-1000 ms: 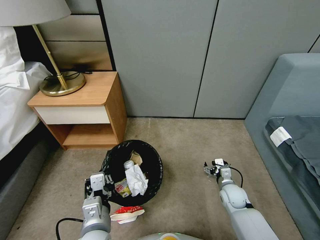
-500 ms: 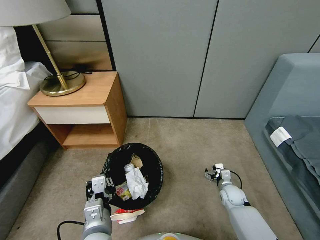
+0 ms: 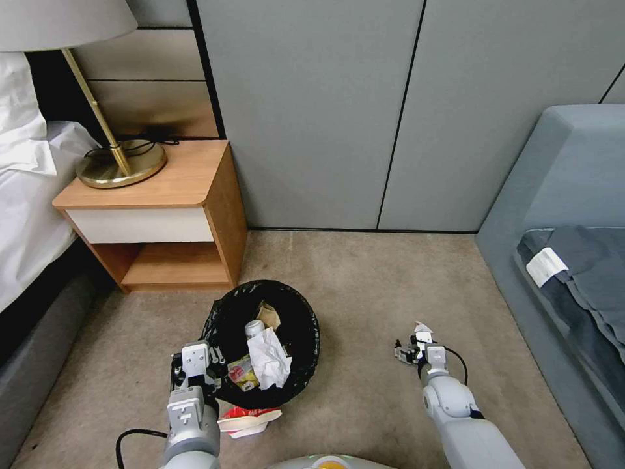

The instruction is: Pick up the trash bin, then pick up the garbage from the floor and place it into the trash bin.

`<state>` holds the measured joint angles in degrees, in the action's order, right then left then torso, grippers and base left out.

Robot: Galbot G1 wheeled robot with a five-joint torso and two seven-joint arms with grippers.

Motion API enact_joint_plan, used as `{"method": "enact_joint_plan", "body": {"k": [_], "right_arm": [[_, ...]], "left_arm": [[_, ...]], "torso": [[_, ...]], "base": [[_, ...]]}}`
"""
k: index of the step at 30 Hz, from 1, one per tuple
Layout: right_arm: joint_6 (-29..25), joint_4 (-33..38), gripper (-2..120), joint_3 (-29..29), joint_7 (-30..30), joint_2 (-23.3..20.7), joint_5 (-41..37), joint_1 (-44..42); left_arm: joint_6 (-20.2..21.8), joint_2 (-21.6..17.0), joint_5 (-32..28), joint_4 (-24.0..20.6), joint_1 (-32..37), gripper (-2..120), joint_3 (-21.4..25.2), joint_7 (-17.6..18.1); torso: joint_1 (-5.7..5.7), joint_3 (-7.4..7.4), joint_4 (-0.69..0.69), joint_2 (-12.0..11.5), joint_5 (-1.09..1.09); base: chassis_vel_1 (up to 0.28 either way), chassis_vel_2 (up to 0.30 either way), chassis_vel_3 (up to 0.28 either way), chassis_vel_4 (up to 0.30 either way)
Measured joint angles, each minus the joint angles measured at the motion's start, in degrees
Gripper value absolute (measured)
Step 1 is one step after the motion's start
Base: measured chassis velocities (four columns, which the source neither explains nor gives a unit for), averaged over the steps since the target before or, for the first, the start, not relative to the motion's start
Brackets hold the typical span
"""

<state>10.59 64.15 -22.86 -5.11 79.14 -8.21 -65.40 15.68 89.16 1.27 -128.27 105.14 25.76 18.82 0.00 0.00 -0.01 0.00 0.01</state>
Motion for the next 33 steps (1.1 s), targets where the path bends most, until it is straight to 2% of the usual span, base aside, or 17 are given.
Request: {"method": "enact_joint_plan", "body": {"k": [5, 7, 8, 12, 14, 16, 18, 20, 22, 23, 24, 26, 27, 33], "right_arm": [[-0.91, 0.02, 84, 0.07, 0.52, -0.10, 0.01, -0.25], [-1.25, 0.05, 75, 0.12, 0.73, -0.28, -0.03, -0.25], [-1.25, 0.05, 75, 0.12, 0.73, -0.28, -0.03, -0.25], [-1.64, 0.11, 56, 0.07, 0.87, -0.70, -0.10, 0.03], [-1.81, -0.02, 52, 0.02, 0.88, -0.80, -0.10, 0.10], [-2.21, -0.24, 40, -0.01, 0.89, -0.87, -0.13, 0.20], [-2.29, -0.27, 39, -0.01, 0.89, -0.88, -0.14, 0.20], [-2.56, -0.39, 27, -0.08, 0.89, -0.92, -0.14, 0.20], [-2.59, -0.41, 27, -0.09, 0.89, -0.92, -0.14, 0.20], [-2.77, -0.44, 17, -0.10, 0.89, -0.92, -0.12, 0.19], [-2.89, -0.44, 12, -0.16, 0.89, -0.93, -0.05, 0.13], [-2.94, -0.44, 10, -0.16, 0.88, -0.93, -0.03, 0.11], [-3.12, -0.40, 3, -0.16, 0.89, -0.93, 0.13, 0.07], [-3.57, 0.21, 0, -0.22, 0.83, -0.94, 0.71, 0.05]], "left_arm": [[-0.37, 0.11, 0.19, 0.07, 0.58, 1, -0.16, 0.01], [-0.40, 0.18, 0.40, -0.05, 0.71, 1, -0.31, 0.02], [-0.40, 0.18, 0.40, -0.05, 0.71, 1, -0.31, 0.02], [-0.41, 0.26, 0.76, -0.71, 0.97, 1, -0.34, 0.04], [-0.41, 0.29, 0.84, -0.75, 1.01, 1, -0.36, 0.04], [-0.43, 0.32, 1.06, -0.80, 1.14, 1, -0.42, 0.04], [-0.43, 0.33, 1.08, -0.81, 1.17, 1, -0.44, 0.04], [-0.44, 0.35, 1.22, -0.84, 1.24, 1, -0.48, 0.04], [-0.44, 0.35, 1.23, -0.84, 1.23, 1, -0.49, 0.04], [-0.44, 0.35, 1.25, -0.91, 1.14, 1, -0.53, 0.04], [-0.44, 0.34, 1.25, -1.02, 1.07, 1, -0.55, 0.04], [-0.44, 0.34, 1.25, -1.06, 1.04, 1, -0.56, 0.04], [-0.44, 0.30, 1.25, -1.10, 0.97, 1, -0.57, 0.04], [-0.43, 0.20, 1.07, -1.10, 0.91, 1, -0.56, 0.03]], "torso": [[0.00, 0.00, 0.02, 0.00, 0.01], [0.00, 0.00, 0.03, 0.00, 0.02], [0.00, 0.00, 0.03, 0.00, 0.02], [0.00, 0.00, 0.04, 0.00, 0.03], [0.01, 0.00, 0.03, 0.00, 0.00], [0.01, 0.00, 0.02, 0.00, 0.01], [0.00, 0.00, 0.02, 0.00, 0.01], [0.01, 0.00, 0.00, 0.00, -0.02], [0.00, 0.00, 0.00, 0.00, -0.01], [0.00, 0.00, 0.00, 0.00, -0.01], [0.00, 0.00, 0.00, 0.00, -0.02], [0.00, 0.01, 0.00, 0.00, -0.02], [0.01, 0.00, 0.00, 0.00, -0.01], [0.01, 0.00, 0.01, 0.00, -0.01]], "base": [[0.000, 0.000, 0.000, 0.000], [0.000, 0.000, 0.000, 0.000], [0.000, 0.000, 0.000, 0.000], [0.000, 0.000, 0.000, 0.000], [0.000, 0.000, 0.000, 0.000], [0.000, 0.000, 0.000, 0.000], [0.000, 0.000, 0.000, 0.000], [0.000, 0.000, 0.000, 0.000], [0.000, 0.000, 0.000, 0.000], [0.000, 0.000, 0.000, 0.000], [0.000, 0.000, 0.000, 0.000], [0.000, 0.000, 0.000, 0.000], [0.000, 0.000, 0.000, 0.000], [0.000, 0.000, 0.000, 0.000]]}}
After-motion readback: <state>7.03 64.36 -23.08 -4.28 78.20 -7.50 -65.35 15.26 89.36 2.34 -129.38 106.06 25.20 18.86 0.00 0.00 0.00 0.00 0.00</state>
